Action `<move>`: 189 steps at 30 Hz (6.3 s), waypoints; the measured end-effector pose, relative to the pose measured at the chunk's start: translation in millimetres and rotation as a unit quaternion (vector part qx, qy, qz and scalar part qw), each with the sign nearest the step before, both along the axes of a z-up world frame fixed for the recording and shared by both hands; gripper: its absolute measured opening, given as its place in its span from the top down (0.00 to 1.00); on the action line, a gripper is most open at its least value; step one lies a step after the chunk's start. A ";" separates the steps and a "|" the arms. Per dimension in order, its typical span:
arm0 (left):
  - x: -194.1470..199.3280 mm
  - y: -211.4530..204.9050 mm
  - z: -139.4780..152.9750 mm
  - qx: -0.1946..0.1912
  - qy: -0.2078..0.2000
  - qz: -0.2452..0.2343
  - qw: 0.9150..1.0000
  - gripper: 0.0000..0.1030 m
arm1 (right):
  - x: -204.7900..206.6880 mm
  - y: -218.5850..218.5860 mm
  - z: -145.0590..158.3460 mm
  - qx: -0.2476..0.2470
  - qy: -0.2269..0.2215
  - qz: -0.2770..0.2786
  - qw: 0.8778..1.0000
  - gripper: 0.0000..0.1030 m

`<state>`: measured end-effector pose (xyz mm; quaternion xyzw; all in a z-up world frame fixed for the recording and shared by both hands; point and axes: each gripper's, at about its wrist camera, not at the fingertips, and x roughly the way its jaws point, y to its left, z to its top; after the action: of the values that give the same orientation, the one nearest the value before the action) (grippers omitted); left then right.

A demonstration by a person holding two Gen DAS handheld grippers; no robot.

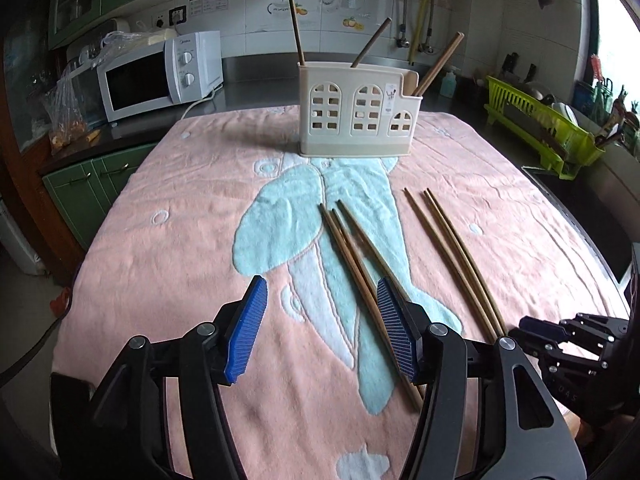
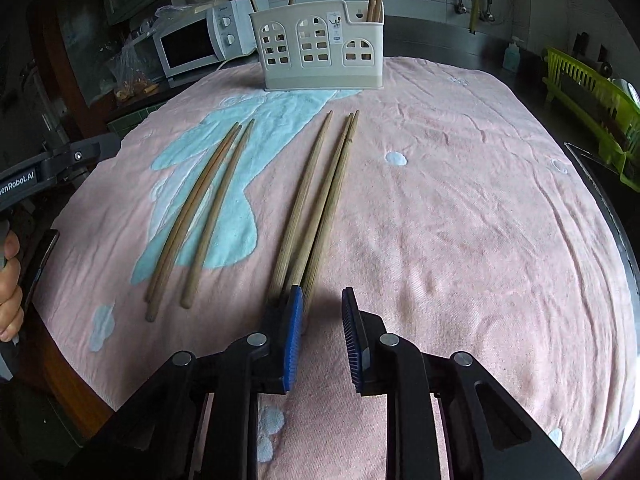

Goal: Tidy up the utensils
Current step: 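Move both open tools back over the remaining chopsticks on the towel, then grasp a bamboo chopstick with the right tool while the left tool grasps another, then lift both held chopsticks upright toward the cream utensil holder, then lower the chopsticks into the holder slots and open both tools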

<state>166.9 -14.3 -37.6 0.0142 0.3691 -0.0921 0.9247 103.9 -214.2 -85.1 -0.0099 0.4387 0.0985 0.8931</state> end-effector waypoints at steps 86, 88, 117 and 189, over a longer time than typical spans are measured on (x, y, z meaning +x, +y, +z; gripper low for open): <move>-8.0 -29.7 -34.0 0.034 0.034 -0.015 0.999 1.00 | 4.8 -5.1 42.2 -0.018 -0.072 -0.015 0.997 0.92; -6.9 -26.9 -27.5 0.024 0.028 -0.018 0.999 1.00 | 7.4 -5.4 52.3 -0.018 -0.085 -0.012 0.996 0.92; 5.2 -14.8 -59.0 -0.017 0.104 -0.050 0.993 0.69 | 16.9 -7.4 93.5 -0.005 -0.137 -0.009 0.991 0.93; 213.6 -32.3 248.2 -0.034 -0.239 -0.035 0.970 0.95 | 246.0 -20.7 297.5 0.034 -0.245 0.007 0.969 0.93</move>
<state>380.5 -46.6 210.7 0.0171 0.1331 -0.1313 0.9822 349.8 -235.0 212.4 -0.0064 0.2032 0.1144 0.9724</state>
